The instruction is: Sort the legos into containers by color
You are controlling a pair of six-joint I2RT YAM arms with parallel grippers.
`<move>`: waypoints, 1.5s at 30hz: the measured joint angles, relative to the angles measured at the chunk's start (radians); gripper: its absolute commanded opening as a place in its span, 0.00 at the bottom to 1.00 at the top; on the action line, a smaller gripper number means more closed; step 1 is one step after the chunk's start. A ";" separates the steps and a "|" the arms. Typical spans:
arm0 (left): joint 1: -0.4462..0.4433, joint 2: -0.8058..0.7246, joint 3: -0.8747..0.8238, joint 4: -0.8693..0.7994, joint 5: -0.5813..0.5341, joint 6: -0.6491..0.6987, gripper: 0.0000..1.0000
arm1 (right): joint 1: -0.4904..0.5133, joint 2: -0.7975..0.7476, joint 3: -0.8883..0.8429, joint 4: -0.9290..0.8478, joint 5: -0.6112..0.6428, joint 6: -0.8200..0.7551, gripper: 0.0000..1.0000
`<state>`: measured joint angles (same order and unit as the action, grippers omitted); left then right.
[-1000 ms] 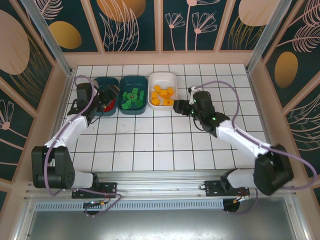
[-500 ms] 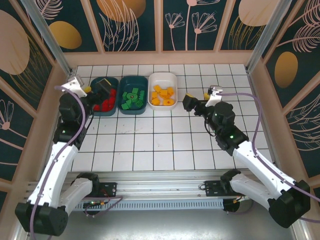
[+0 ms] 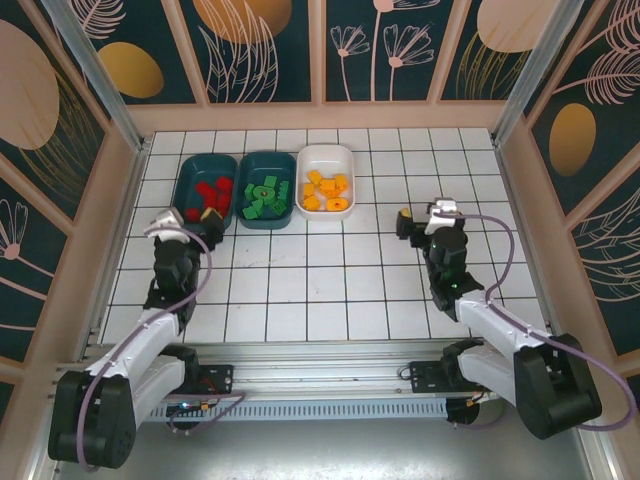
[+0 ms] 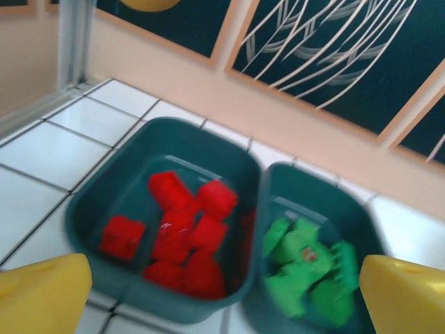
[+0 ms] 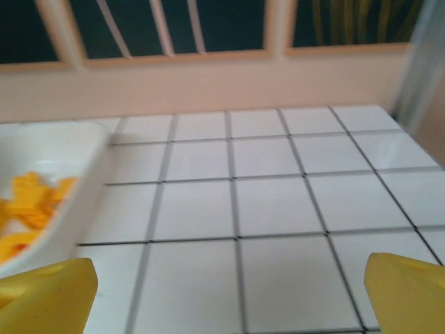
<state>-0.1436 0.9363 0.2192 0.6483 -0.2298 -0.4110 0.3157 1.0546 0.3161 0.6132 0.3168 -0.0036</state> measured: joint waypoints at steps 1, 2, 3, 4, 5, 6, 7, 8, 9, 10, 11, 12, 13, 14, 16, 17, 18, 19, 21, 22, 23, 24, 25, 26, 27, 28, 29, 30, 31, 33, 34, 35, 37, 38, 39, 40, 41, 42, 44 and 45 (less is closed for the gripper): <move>0.000 0.006 -0.042 0.054 -0.016 0.034 0.99 | -0.014 0.007 -0.021 0.019 0.002 -0.002 0.99; 0.000 0.018 -0.074 0.103 -0.027 0.062 0.99 | -0.029 0.013 -0.049 0.049 -0.003 -0.014 0.99; 0.000 0.032 -0.098 0.153 -0.043 0.089 0.99 | -0.039 0.017 -0.074 0.079 -0.006 -0.021 0.99; 0.000 0.043 -0.114 0.189 -0.054 0.116 0.99 | -0.052 0.023 -0.101 0.111 -0.016 -0.026 0.99; 0.000 0.051 -0.126 0.224 -0.068 0.139 0.99 | -0.066 0.028 -0.121 0.137 -0.030 -0.029 0.99; 0.000 0.056 -0.132 0.250 -0.076 0.157 0.99 | -0.079 0.034 -0.134 0.157 -0.042 -0.029 0.99; 0.000 0.063 -0.133 0.283 -0.087 0.179 0.99 | -0.096 0.043 -0.142 0.175 -0.058 -0.033 0.99; 0.000 0.072 -0.133 0.310 -0.094 0.196 0.99 | -0.112 0.053 -0.144 0.193 -0.074 -0.035 0.99; 0.000 0.085 -0.134 0.338 -0.098 0.209 0.99 | -0.124 0.062 -0.144 0.209 -0.086 -0.036 0.99; 0.000 0.102 -0.135 0.366 -0.098 0.222 0.99 | -0.135 0.070 -0.144 0.229 -0.105 -0.040 0.99; 0.000 0.119 -0.138 0.388 -0.098 0.231 0.99 | -0.144 0.074 -0.144 0.243 -0.117 -0.040 0.99; 0.000 0.134 -0.143 0.407 -0.098 0.237 0.99 | -0.150 0.076 -0.144 0.254 -0.130 -0.040 0.99; 0.000 0.147 -0.151 0.428 -0.101 0.243 0.99 | -0.155 0.076 -0.144 0.264 -0.140 -0.041 0.99; 0.000 0.161 -0.159 0.450 -0.105 0.247 0.99 | -0.161 0.076 -0.144 0.276 -0.157 -0.041 0.99; 0.001 0.198 -0.173 0.496 -0.113 0.251 0.99 | -0.168 0.084 -0.145 0.303 -0.181 -0.043 0.99; 0.002 0.225 -0.175 0.517 -0.117 0.253 0.99 | -0.172 0.095 -0.148 0.327 -0.192 -0.043 0.99; 0.002 0.251 -0.174 0.534 -0.119 0.254 0.99 | -0.173 0.108 -0.151 0.342 -0.201 -0.043 0.99; 0.005 0.267 -0.171 0.532 -0.119 0.254 0.99 | -0.178 0.128 -0.157 0.365 -0.213 -0.043 0.99; 0.009 0.283 -0.160 0.527 -0.116 0.254 0.99 | -0.186 0.171 -0.167 0.395 -0.232 -0.043 0.99; 0.014 0.286 -0.150 0.523 -0.114 0.254 0.99 | -0.190 0.183 -0.170 0.395 -0.241 -0.043 0.99; 0.016 0.288 -0.142 0.522 -0.114 0.254 0.99 | -0.192 0.190 -0.175 0.402 -0.252 -0.043 0.99; 0.021 0.288 -0.135 0.522 -0.111 0.254 0.99 | -0.193 0.192 -0.177 0.406 -0.260 -0.043 0.99; 0.025 0.288 -0.130 0.522 -0.111 0.254 0.99 | -0.195 0.193 -0.179 0.412 -0.267 -0.044 0.99; 0.030 0.288 -0.126 0.521 -0.110 0.253 0.99 | -0.198 0.195 -0.180 0.424 -0.272 -0.047 0.99; 0.035 0.289 -0.122 0.521 -0.109 0.253 0.99 | -0.200 0.198 -0.180 0.436 -0.275 -0.048 0.99; 0.041 0.289 -0.120 0.519 -0.107 0.253 0.99 | -0.204 0.204 -0.180 0.454 -0.279 -0.049 0.99; 0.044 0.289 -0.120 0.518 -0.104 0.251 0.99 | -0.207 0.211 -0.180 0.465 -0.282 -0.051 0.99; 0.048 0.289 -0.120 0.518 -0.099 0.250 0.99 | -0.211 0.220 -0.180 0.475 -0.285 -0.051 0.99; 0.051 0.288 -0.120 0.519 -0.095 0.249 0.99 | -0.212 0.232 -0.180 0.483 -0.286 -0.051 0.99; 0.055 0.281 -0.132 0.531 -0.092 0.245 0.99 | -0.214 0.254 -0.174 0.483 -0.290 -0.055 0.99; 0.057 0.271 -0.148 0.544 -0.092 0.241 0.99 | -0.214 0.267 -0.167 0.482 -0.292 -0.058 0.99; 0.060 0.260 -0.170 0.562 -0.094 0.235 0.99 | -0.214 0.279 -0.158 0.481 -0.293 -0.063 0.99; 0.066 0.241 -0.204 0.587 -0.113 0.228 0.99 | -0.219 0.310 -0.134 0.484 -0.293 -0.070 0.99; 0.066 0.240 -0.212 0.599 -0.122 0.227 0.99 | -0.223 0.329 -0.122 0.488 -0.292 -0.071 0.99; 0.068 0.241 -0.212 0.603 -0.127 0.229 0.99 | -0.227 0.351 -0.112 0.498 -0.291 -0.070 0.99; 0.068 0.246 -0.212 0.615 -0.131 0.232 0.99 | -0.232 0.368 -0.107 0.506 -0.291 -0.069 0.99; 0.068 0.254 -0.211 0.627 -0.132 0.236 0.99 | -0.240 0.378 -0.106 0.508 -0.293 -0.069 0.99; 0.068 0.270 -0.206 0.634 -0.130 0.242 0.99 | -0.250 0.383 -0.106 0.507 -0.293 -0.069 0.99; 0.070 0.319 -0.175 0.634 -0.122 0.263 0.99 | -0.270 0.386 -0.107 0.515 -0.293 -0.066 0.99; 0.070 0.351 -0.159 0.643 -0.120 0.272 0.99 | -0.276 0.387 -0.108 0.525 -0.293 -0.065 0.99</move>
<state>-0.0734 1.2869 0.0605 1.2911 -0.3496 -0.1387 0.0399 1.4414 0.2081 1.1385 0.0238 -0.0689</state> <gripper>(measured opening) 0.988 0.989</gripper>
